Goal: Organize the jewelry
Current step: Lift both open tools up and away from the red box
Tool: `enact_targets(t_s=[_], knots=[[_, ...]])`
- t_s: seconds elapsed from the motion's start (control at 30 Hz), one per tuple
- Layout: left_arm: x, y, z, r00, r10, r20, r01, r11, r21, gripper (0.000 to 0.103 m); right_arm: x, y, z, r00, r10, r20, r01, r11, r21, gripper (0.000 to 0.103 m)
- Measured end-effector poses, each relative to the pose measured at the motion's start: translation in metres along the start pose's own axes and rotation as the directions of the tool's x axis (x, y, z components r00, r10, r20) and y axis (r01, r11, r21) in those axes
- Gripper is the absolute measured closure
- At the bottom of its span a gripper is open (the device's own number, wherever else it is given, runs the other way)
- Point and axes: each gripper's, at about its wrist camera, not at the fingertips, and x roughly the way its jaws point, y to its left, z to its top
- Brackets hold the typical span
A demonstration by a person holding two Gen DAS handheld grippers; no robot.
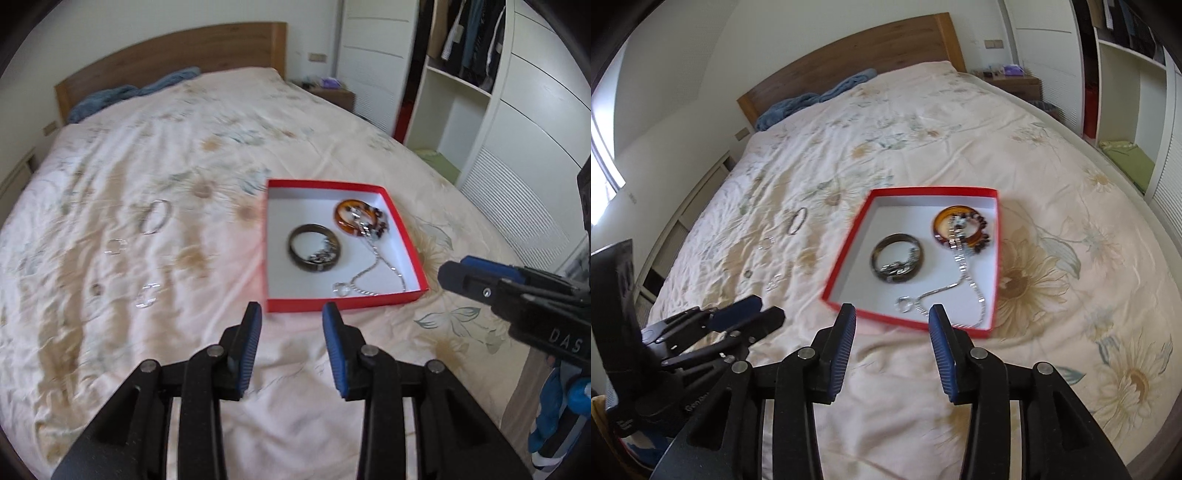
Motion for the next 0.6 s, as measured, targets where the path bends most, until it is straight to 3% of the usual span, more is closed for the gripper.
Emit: enact_targets(t_s=[0.2,0.6], knots=[[-0.043,0.023,-0.019,0.996,0.083,0.044,-0.082,0.996,-0.023,0.067,-0.011,0.036,-0.015,0.999,0.031,0.011,-0.030,0.999,-0.030,0.061],[-0.081,0.074,-0.055,0.987,0.142,0.075,-0.132,0.984,-0.121,0.067,-0.021,0.103,-0.032,0.999,0.048,-0.007,-0.049,0.990,-0.135,0.061]])
